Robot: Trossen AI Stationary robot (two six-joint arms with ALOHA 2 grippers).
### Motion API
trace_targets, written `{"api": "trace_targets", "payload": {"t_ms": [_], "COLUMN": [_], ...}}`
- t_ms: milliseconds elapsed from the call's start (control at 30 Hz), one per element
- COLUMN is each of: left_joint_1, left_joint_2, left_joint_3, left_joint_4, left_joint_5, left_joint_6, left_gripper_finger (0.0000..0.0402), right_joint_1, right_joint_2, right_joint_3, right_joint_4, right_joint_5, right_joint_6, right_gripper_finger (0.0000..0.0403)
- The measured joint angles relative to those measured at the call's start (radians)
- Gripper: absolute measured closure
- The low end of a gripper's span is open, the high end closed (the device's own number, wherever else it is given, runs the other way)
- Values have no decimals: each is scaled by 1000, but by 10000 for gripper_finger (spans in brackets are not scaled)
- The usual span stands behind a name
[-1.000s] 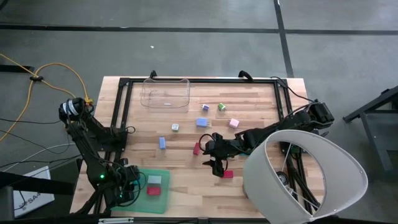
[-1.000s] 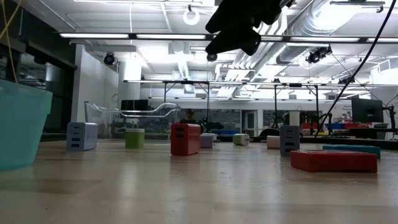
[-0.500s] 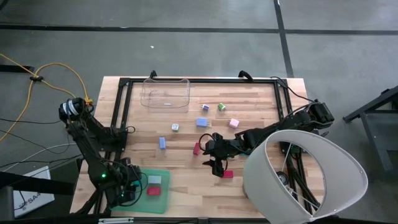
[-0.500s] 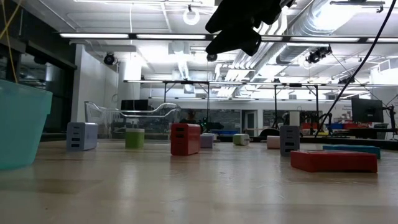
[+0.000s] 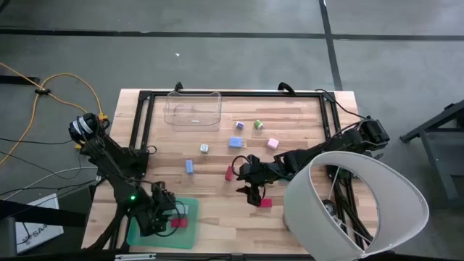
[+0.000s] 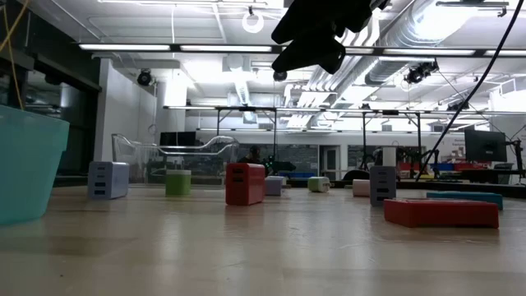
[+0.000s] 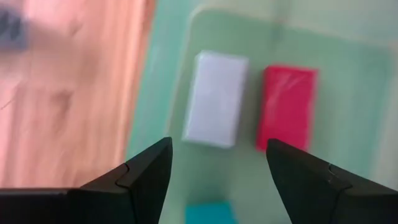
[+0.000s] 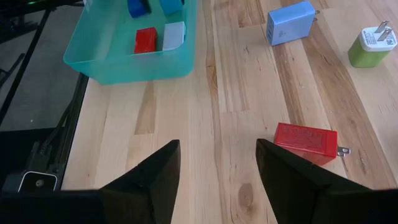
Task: Pick & Place Office items
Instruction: Put the red digital clock into the green bin
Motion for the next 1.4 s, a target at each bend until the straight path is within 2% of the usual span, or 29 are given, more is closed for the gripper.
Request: {"api": "trace_targets", "payload": {"t_ms": [233, 567, 900, 1167, 1400], "left_joint_1": [103, 300, 529, 670, 714], "left_joint_2": [-54, -158, -175, -174, -174], "left_joint_3": [54, 58, 58, 59, 59], "left_joint_4": [106, 122, 149, 239, 253], "left_joint_5": [91, 40, 42, 43, 44], "left_joint_6": [199, 428, 666, 768, 757], "left_gripper_finger": [148, 148, 148, 148, 148], "right_joint_1": [0, -38, -75, -74, -33], "right_joint_2": [0, 0, 0, 0, 0], "right_joint_3": [0, 0, 0, 0, 0], "right_joint_4": [-1, -210, -448, -529, -537], "right_joint_5": [0, 1, 0, -45, -125], "right_joint_6": [-8, 0, -25, -46, -131], "right_gripper_finger": [206, 206, 206, 206, 206]}}
